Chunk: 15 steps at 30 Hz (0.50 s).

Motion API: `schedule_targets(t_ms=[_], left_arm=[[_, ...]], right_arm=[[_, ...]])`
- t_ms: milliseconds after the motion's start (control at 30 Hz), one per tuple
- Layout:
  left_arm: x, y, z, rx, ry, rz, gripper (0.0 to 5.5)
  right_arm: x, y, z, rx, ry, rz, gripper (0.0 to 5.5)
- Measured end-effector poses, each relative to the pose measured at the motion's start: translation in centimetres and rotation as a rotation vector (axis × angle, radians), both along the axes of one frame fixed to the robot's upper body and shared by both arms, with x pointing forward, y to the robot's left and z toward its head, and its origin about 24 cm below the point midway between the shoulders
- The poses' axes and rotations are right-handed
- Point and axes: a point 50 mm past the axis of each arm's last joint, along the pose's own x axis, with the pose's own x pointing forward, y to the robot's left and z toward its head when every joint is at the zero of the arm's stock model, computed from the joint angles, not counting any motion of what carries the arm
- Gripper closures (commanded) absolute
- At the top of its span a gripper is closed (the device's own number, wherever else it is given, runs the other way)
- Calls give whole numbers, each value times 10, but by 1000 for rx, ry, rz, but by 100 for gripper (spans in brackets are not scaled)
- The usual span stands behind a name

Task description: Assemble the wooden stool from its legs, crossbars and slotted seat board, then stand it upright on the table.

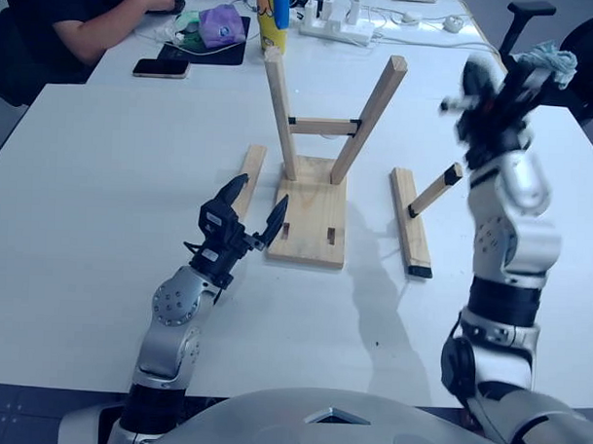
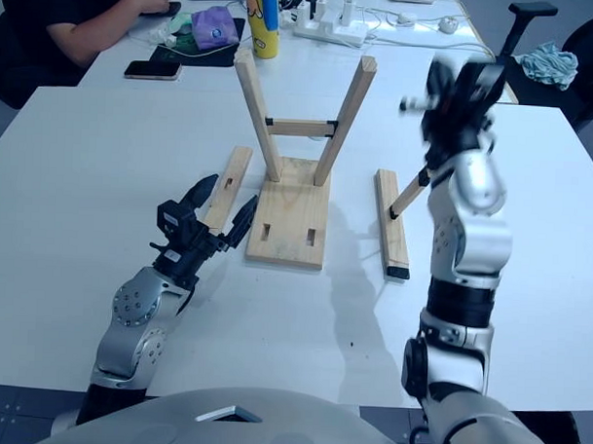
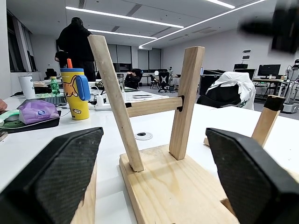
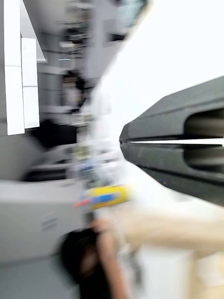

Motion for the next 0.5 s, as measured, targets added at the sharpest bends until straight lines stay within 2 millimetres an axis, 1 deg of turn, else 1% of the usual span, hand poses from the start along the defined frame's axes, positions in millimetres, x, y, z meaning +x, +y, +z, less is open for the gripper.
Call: schedule_targets(t_ms=[33,100,167,200,233,367,500], left_arm=[[0,1,0,-1,1,-2,143],[2,2,2,6,-6,-7,143],[2,1,2,8,-6,-11,143],[2,2,2,8,-7,-11,143],[3,1,3,8,-11,-13,143],[3,2,2,9,-8,-11,143],[4,2,0,11,2,-12,143]], right_arm=[[-3,-2,-10,-1,43,-12,547],[-3,-4,-18,11,129,-5,547],[-7,5,-41,65,243,33,547],[-8,10,-44,88,253,56,547],[-6,18,-43,122,239,95,547],[1,22,-16,120,104,129,547],[0,21,-8,101,34,142,547]])
